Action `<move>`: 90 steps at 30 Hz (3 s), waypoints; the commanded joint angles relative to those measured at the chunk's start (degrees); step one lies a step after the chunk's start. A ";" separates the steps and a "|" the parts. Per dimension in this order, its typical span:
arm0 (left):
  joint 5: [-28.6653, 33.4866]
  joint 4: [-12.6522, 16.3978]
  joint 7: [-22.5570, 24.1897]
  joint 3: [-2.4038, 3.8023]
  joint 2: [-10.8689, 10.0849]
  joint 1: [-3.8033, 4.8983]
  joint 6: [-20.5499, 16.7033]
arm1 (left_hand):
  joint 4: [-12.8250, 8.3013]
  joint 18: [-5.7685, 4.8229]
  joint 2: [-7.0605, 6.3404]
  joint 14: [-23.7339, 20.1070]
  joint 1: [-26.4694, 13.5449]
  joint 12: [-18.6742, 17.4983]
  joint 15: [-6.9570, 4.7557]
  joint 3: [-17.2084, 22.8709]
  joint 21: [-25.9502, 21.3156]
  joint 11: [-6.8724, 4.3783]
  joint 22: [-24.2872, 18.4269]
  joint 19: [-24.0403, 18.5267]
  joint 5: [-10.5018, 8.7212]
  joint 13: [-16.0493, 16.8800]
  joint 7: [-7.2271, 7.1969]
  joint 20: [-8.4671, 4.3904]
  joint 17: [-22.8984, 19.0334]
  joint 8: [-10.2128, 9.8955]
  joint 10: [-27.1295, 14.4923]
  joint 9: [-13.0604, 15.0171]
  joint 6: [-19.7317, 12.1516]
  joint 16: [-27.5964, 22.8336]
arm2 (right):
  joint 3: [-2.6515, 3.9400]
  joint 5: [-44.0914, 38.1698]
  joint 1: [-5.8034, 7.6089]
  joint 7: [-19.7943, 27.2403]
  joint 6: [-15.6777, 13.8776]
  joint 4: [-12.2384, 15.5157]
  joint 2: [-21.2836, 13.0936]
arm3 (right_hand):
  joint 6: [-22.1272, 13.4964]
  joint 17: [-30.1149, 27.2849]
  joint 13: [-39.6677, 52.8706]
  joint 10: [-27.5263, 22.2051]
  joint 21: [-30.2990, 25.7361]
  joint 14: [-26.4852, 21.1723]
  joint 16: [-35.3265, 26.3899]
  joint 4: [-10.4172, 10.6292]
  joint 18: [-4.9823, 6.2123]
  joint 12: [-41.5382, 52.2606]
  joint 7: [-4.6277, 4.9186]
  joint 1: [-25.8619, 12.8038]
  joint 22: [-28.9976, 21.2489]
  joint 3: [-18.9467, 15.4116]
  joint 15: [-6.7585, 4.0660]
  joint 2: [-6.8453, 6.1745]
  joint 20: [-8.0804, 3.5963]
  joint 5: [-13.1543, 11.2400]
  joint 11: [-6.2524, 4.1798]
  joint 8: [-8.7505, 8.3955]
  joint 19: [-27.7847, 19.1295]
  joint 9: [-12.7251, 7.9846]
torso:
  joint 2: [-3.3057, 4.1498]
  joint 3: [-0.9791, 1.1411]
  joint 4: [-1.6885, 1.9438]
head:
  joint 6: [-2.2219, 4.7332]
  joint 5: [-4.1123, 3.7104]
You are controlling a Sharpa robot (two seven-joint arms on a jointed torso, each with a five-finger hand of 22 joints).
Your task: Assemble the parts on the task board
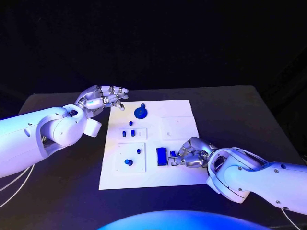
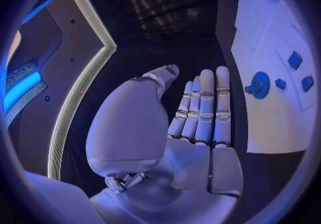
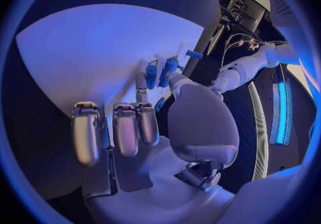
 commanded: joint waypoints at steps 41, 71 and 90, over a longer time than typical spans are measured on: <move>-0.17 -0.13 -0.28 0.03 -0.01 0.02 0.84 | 0.31 0.79 0.33 -0.27 0.29 0.36 0.02 -0.34 -0.31 -0.05 -0.14 0.55 -0.37 0.00 0.01 0.01 0.09 0.33 -0.26 0.10 -0.10 -0.35 | -0.01 -1.96 -0.07 2.18 4.44 1.02 -2.02 | 0.18 10.72 13.09 4.61 0.15 5.31 -0.11 -0.32 -0.57 -0.01 0.30 8.09 14.15 -0.82 -0.08 1.12 0.06 -1.70 -0.05 -0.32 5.12 -0.32 | -0.01 0.01 0.09 | 0.11 0.09; 2.01 0.31 -0.97 -0.03 0.40 0.00 1.18 | 0.56 0.78 0.46 -0.26 0.36 0.45 0.03 -0.53 -0.51 -0.05 -0.28 0.68 -0.38 0.00 0.00 0.01 0.12 0.51 -0.30 0.19 0.07 -0.35 | 0.00 -1.38 -0.08 1.65 7.01 -2.24 -0.22 | 0.25 10.66 13.10 4.61 -0.06 5.29 -0.14 -1.67 -0.53 -0.04 0.15 10.48 14.09 -0.04 -0.19 1.92 0.00 -0.75 -0.20 -0.60 5.07 -0.72 | -0.04 0.00 -0.10 | 0.37 0.19; 2.41 -1.60 1.11 -0.25 0.99 -0.39 0.03 | 0.69 0.74 0.18 -0.54 0.46 0.49 0.08 -0.88 -0.81 -0.02 -0.45 0.64 -0.41 -0.01 0.01 0.04 0.11 0.46 -0.44 0.19 -0.20 -0.49 | 0.33 16.90 3.09 26.10 -0.41 -4.13 -3.16 | -3.76 8.62 11.29 2.95 -6.61 4.83 -1.05 -0.39 0.64 -3.48 2.06 9.79 12.46 -1.50 1.12 1.02 0.94 -0.57 1.45 -2.98 3.42 -1.72 | -1.24 -0.52 -0.38 | 1.91 -0.06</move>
